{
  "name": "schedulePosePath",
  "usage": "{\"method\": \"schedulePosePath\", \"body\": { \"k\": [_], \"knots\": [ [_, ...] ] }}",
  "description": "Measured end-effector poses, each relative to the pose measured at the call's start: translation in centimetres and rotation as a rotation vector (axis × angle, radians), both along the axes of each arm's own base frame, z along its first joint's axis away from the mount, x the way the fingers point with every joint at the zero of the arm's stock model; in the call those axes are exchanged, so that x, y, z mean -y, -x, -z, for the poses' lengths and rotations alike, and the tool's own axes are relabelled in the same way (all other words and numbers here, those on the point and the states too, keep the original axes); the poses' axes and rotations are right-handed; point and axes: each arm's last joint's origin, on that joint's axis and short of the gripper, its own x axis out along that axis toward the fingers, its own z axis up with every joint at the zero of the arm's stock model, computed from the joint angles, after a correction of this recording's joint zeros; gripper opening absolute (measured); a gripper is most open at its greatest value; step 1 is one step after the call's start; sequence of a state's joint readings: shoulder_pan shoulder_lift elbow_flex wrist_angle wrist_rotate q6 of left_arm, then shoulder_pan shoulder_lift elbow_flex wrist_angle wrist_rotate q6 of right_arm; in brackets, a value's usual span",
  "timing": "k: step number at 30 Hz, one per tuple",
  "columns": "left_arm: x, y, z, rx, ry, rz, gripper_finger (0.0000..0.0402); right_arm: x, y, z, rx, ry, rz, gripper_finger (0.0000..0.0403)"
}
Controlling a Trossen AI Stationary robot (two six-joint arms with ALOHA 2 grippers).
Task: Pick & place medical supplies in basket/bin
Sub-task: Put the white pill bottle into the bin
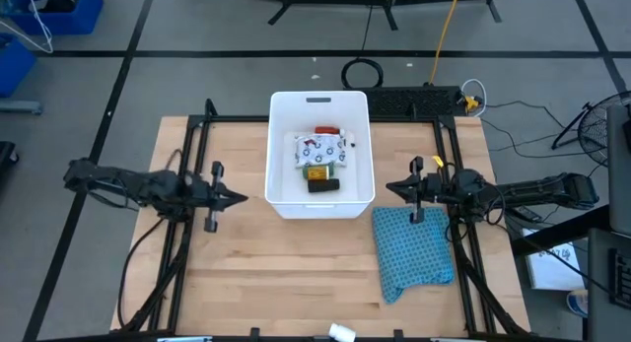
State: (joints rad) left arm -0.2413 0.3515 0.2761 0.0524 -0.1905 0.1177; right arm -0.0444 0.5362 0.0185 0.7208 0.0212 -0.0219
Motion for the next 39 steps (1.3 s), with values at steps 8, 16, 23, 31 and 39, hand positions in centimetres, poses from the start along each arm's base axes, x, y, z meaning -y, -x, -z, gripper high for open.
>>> {"method": "schedulePosePath", "body": {
  "k": [8,16,23,31,39],
  "knots": [
    [0.1,-0.3,4.4,-0.064,-0.019,-0.036,0.0001,0.0,0.0,-0.1,0.005,0.013,0.002,0.0000],
    [0.1,-0.2,5.3,-0.121,-0.021,-0.032,0.0022,-0.3,-1.0,-4.2,-0.096,0.119,-0.008,0.0000],
    [0.1,-0.3,5.0,-0.086,-0.049,-0.030,0.0018,-2.3,-2.1,-12.0,-0.102,0.181,-0.087,0.0000],
    [0.1,-0.3,4.9,-0.081,-0.038,-0.031,0.0008,-7.7,-5.7,-15.8,-0.222,0.217,-0.086,0.0000],
    [0.1,-0.3,4.9,-0.082,0.003,-0.034,0.0032,-16.7,-9.2,-15.1,-0.336,0.149,-0.002,0.0000]
  ]
}}
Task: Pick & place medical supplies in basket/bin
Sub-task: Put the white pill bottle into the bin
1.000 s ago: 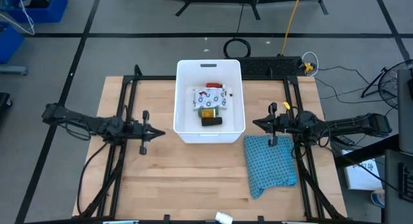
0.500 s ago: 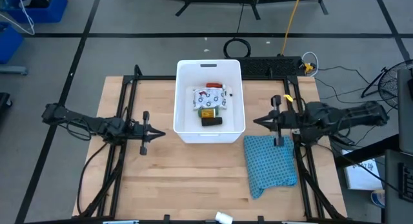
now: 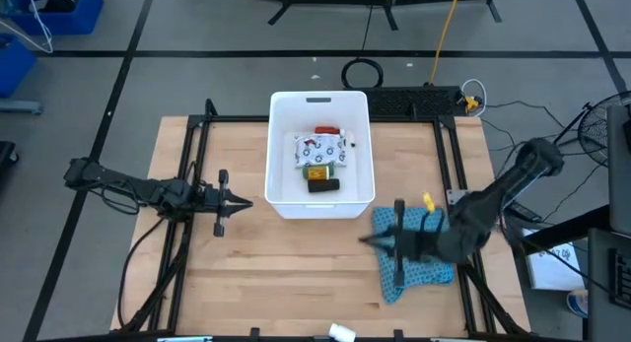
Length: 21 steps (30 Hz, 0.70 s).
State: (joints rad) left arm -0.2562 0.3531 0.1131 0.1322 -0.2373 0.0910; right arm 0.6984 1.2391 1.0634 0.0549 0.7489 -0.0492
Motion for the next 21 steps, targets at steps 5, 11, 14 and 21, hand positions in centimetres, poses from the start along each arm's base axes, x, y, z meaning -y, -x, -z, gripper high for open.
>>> {"method": "schedulePosePath", "body": {
  "k": [5,11,14,21],
  "knots": [
    [-0.1,0.0,0.0,0.004,0.006,-0.023,0.0020,-5.2,-2.8,0.9,-0.054,-0.116,-0.025,0.0000],
    [-0.2,0.0,-0.2,0.026,0.017,-0.081,0.0004,-8.9,-6.9,2.2,-0.167,-0.273,0.016,0.0000],
    [-0.2,0.0,-0.3,0.031,0.022,-0.081,0.0016,-9.5,-8.5,3.3,-0.339,-0.339,0.020,0.0004],
    [-0.2,0.0,-0.3,0.027,0.017,-0.080,0.0032,-10.4,-11.6,6.0,-0.676,-0.538,-0.014,0.0096]
  ]
}}
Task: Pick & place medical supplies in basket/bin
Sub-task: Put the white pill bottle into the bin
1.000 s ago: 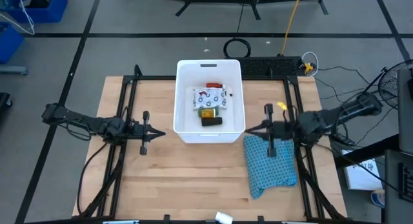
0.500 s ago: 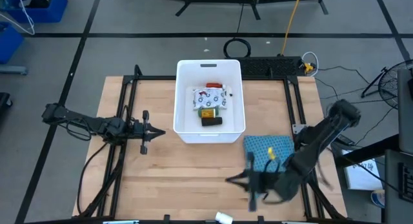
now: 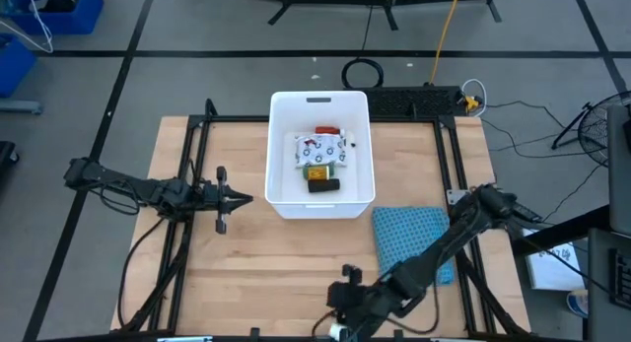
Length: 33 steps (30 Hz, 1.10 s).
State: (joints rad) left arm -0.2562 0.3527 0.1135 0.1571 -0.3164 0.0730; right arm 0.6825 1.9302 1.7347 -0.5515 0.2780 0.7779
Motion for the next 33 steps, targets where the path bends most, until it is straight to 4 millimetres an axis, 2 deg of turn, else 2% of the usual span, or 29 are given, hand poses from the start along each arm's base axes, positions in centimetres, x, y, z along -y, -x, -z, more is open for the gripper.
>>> {"method": "schedulePosePath", "body": {
  "k": [7,11,15,19,25,33],
  "knots": [
    [0.0,0.0,0.1,-0.006,-0.004,0.000,0.0013,-0.3,-1.0,2.3,-0.226,-0.191,0.003,0.0261],
    [0.0,0.0,0.1,-0.008,-0.010,0.000,0.0003,-0.2,-0.8,2.6,-0.283,-0.209,0.042,0.0309],
    [0.0,0.0,0.1,-0.009,-0.013,0.000,0.0016,-0.5,-0.4,2.6,-0.284,-0.209,0.033,0.0317],
    [0.0,0.0,0.1,-0.010,-0.029,-0.001,0.0030,-1.5,-0.2,3.4,-0.303,-0.213,-0.005,0.0318],
    [-0.1,0.0,0.0,-0.007,-0.030,-0.025,0.0027,-3.0,-0.1,6.2,-0.389,-0.205,-0.065,0.0318],
    [-0.1,0.0,0.0,-0.007,-0.026,-0.029,0.0003,-3.5,-0.8,8.7,-0.416,-0.208,-0.016,0.0318]
  ]
}}
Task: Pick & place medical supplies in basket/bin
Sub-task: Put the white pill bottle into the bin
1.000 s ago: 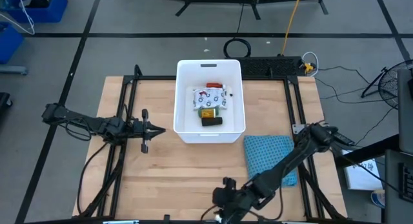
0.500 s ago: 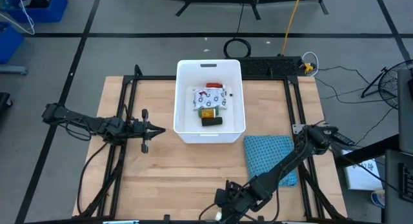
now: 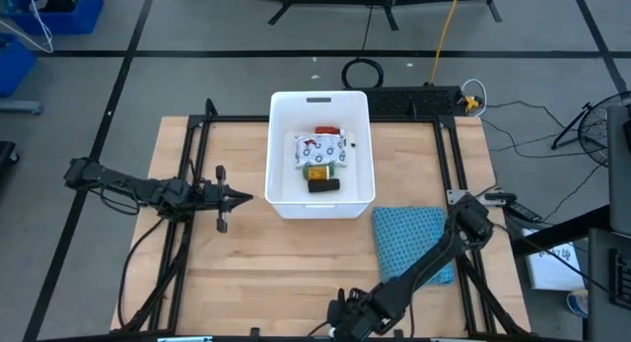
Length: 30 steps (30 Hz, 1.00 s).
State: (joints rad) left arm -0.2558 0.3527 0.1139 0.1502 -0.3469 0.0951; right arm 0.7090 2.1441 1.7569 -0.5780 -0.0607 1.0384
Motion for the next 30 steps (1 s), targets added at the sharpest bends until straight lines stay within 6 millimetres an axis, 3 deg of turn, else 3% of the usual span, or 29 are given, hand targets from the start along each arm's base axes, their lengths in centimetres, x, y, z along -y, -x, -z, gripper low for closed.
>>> {"method": "schedulePosePath", "body": {
  "k": [11,17,21,27,30],
  "knots": [
    [0.0,0.0,0.0,-0.002,-0.018,-0.002,0.0036,-0.4,-0.4,3.8,-0.063,0.053,-0.045,0.0318],
    [0.0,0.0,0.0,-0.003,-0.031,-0.002,0.0025,-0.3,-0.6,4.0,-0.029,0.089,-0.075,0.0313],
    [0.0,0.0,0.0,-0.003,-0.033,-0.002,0.0011,0.0,-0.7,4.0,-0.029,0.100,-0.081,0.0270],
    [-0.1,0.0,0.0,-0.003,-0.036,-0.028,0.0007,0.5,-1.0,4.1,-0.029,0.126,-0.115,0.0155],
    [-0.1,0.0,0.0,-0.003,-0.035,-0.028,0.0022,1.0,-1.1,3.8,-0.017,0.151,-0.159,0.0151]
  ]
}}
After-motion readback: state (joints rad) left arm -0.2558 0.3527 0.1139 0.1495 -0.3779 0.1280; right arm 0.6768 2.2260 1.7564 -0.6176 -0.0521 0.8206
